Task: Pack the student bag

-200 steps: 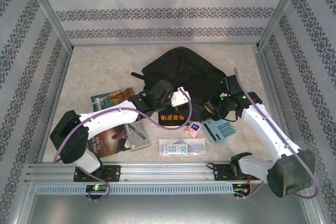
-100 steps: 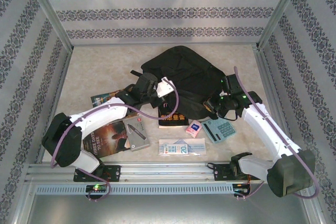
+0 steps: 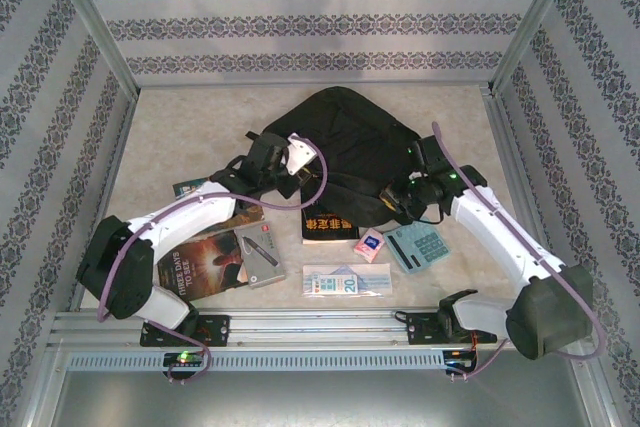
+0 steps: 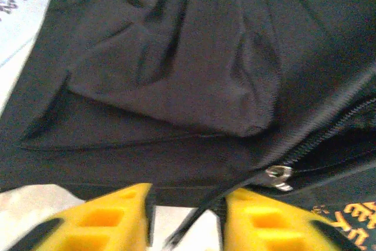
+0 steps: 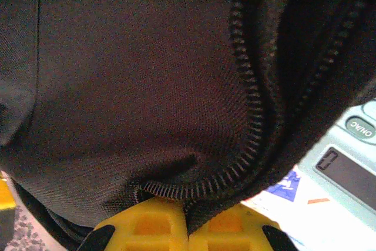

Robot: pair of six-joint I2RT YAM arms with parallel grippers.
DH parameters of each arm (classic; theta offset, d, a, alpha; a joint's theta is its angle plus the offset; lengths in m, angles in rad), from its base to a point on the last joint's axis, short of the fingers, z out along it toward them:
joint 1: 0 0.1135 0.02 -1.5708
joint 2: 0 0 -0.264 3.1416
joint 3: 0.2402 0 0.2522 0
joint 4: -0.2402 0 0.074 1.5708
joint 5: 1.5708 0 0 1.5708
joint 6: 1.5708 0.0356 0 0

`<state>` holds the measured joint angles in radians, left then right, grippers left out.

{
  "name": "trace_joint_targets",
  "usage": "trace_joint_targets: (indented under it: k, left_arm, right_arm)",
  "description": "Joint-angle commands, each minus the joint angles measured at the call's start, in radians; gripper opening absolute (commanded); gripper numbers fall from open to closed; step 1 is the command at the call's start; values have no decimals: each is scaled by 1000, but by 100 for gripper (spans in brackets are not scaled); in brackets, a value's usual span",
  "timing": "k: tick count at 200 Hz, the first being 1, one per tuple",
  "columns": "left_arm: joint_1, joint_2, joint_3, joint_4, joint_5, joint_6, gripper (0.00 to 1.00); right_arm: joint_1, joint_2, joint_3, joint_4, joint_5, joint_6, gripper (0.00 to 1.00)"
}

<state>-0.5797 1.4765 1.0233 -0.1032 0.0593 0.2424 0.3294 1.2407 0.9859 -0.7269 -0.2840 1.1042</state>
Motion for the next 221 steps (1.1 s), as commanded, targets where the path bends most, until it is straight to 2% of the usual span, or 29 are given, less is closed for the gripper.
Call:
trace_joint_targets:
  k: [1, 26, 57, 79, 104, 145, 161, 175, 207, 214, 221]
  left_arm:
    - [14, -96, 34, 44, 13, -152, 55]
    - [14, -184, 21, 13, -4, -243, 66]
    - [15, -290, 16, -102, -15, -327, 77]
    - [14, -315, 70, -277, -46, -371, 74]
    - [15, -351, 92, -396, -109, -447, 71]
    - [17, -367, 135, -546, -195, -475, 71]
    - [17, -375, 143, -570, -214, -471, 71]
    - [18, -367, 161, -608, -239, -475, 71]
    - [23, -326, 218, -729, -256, -537, 70]
    - [26, -317, 226, -763, -257, -561, 70]
    - [29, -311, 231, -795, -262, -585, 70]
  right_arm:
    - [20, 25, 76, 47, 39, 108, 0]
    - [50, 72, 148, 117, 69, 184, 0]
    - [95, 217, 310, 137, 52, 161, 0]
    - [141, 332, 445, 105, 31, 91, 0]
    - [207, 420, 542, 72, 10, -26, 0]
    - [271, 450, 514, 27, -97, -246, 13]
    - [281, 419, 468, -4, -79, -297, 12]
    - [281, 382, 421, -7, -61, -329, 7]
    - [264, 328, 350, -17, -35, -359, 7]
    - [256, 315, 335, -13, -31, -356, 10]
    - [250, 304, 324, -10, -26, -356, 19]
